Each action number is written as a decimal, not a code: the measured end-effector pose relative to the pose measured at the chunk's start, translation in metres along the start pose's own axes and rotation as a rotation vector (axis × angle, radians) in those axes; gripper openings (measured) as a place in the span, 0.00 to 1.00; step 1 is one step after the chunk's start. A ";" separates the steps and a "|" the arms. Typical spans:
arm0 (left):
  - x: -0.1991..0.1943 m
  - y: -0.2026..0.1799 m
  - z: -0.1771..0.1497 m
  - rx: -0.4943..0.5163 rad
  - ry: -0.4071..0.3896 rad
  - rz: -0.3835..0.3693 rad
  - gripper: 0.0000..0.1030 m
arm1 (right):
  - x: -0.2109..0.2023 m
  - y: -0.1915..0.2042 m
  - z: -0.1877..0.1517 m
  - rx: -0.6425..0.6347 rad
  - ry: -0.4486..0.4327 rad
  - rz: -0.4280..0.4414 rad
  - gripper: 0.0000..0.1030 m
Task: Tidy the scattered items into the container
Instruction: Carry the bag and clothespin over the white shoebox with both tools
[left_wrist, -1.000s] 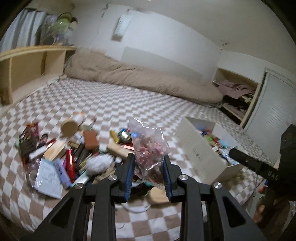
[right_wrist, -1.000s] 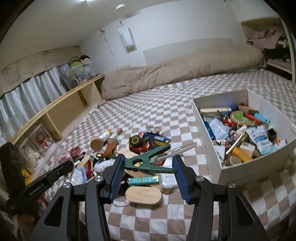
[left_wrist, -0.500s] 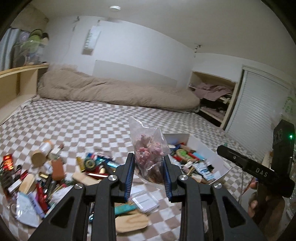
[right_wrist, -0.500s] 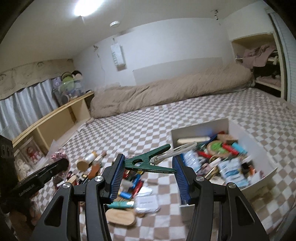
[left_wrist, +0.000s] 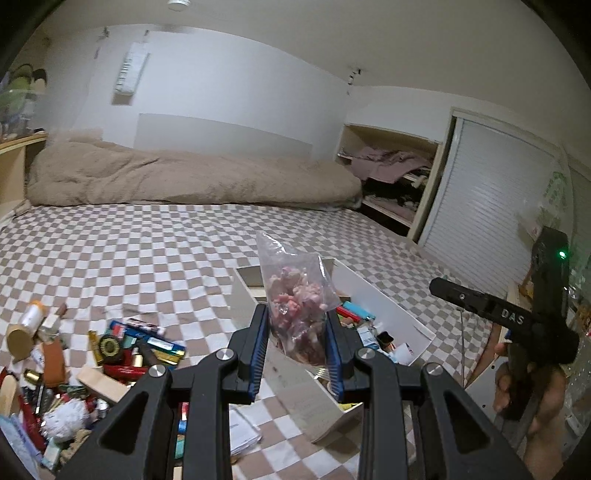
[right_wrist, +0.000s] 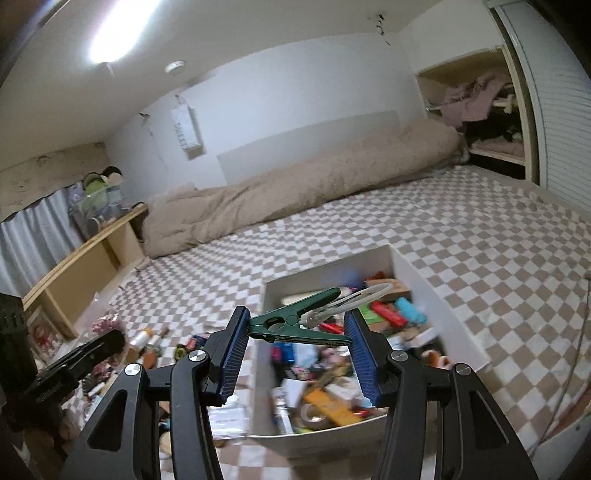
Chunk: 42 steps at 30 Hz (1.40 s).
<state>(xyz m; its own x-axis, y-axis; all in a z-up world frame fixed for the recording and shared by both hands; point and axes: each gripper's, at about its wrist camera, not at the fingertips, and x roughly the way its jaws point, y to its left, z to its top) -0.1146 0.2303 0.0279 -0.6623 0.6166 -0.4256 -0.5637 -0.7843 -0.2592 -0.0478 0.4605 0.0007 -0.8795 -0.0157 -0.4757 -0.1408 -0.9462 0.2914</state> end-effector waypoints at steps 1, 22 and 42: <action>0.004 -0.002 -0.001 0.004 0.005 -0.005 0.28 | 0.002 -0.006 0.000 0.001 0.015 -0.007 0.52; 0.087 -0.029 -0.013 0.035 0.151 -0.083 0.28 | 0.081 -0.078 -0.030 -0.097 0.343 -0.197 0.52; 0.169 -0.020 0.022 -0.031 0.323 -0.072 0.28 | 0.077 -0.066 -0.032 -0.127 0.314 -0.147 0.85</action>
<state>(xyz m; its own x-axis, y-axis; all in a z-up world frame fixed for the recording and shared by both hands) -0.2260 0.3513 -0.0193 -0.4279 0.6207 -0.6570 -0.5846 -0.7445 -0.3226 -0.0916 0.5114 -0.0821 -0.6688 0.0439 -0.7421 -0.1806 -0.9780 0.1049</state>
